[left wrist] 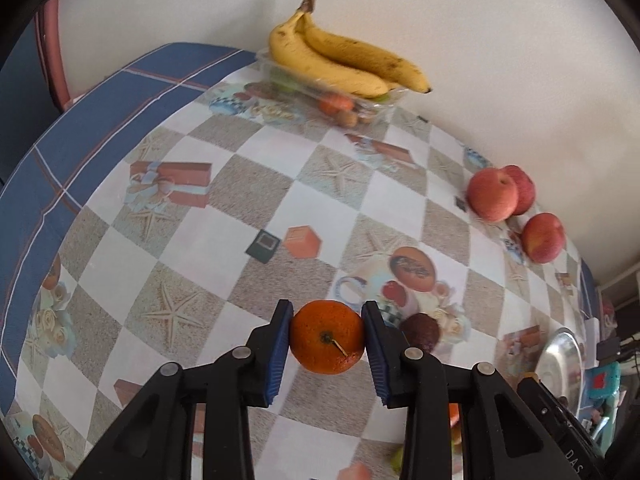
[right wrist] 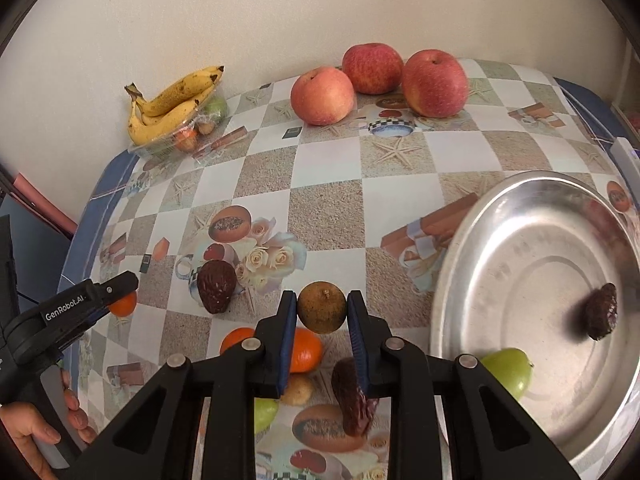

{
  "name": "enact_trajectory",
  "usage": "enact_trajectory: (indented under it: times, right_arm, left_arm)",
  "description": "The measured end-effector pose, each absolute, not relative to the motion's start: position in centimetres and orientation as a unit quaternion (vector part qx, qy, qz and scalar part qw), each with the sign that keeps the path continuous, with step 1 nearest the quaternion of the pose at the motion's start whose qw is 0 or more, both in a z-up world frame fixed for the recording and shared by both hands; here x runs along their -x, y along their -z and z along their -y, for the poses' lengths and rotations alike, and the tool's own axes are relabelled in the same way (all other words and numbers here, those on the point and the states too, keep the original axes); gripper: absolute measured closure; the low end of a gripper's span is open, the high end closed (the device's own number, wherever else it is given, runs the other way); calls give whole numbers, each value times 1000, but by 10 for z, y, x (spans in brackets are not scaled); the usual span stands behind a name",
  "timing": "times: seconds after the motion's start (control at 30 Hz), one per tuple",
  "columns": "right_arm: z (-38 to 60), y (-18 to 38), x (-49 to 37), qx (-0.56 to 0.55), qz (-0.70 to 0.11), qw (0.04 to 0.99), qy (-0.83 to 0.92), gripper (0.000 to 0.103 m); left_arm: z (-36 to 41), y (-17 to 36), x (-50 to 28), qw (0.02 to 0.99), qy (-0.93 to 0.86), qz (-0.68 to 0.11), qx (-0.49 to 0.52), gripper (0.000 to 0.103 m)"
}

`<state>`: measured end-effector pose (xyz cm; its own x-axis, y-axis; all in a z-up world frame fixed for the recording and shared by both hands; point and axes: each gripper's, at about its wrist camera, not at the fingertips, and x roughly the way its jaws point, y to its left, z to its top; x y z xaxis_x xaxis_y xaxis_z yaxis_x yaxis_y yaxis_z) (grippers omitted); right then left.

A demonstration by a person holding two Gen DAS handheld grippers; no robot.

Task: Organize fruits
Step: 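Carry the tangerine and kiwi into the steel bowl and release both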

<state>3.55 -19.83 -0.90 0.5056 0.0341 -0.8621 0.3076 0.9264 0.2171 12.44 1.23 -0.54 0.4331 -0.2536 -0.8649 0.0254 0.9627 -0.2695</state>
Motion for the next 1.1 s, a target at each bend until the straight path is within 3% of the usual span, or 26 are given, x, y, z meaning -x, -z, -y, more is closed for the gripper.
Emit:
enact_trajectory:
  times: [0.47, 1.1]
  right_arm:
    - [200, -22, 11, -161, -490, 850, 106, 76]
    - [276, -17, 36, -212, -490, 829, 165, 76]
  left_arm:
    - [44, -19, -90, 848, 138, -508, 64, 65]
    - [135, -26, -45, 840, 216, -497, -17, 65]
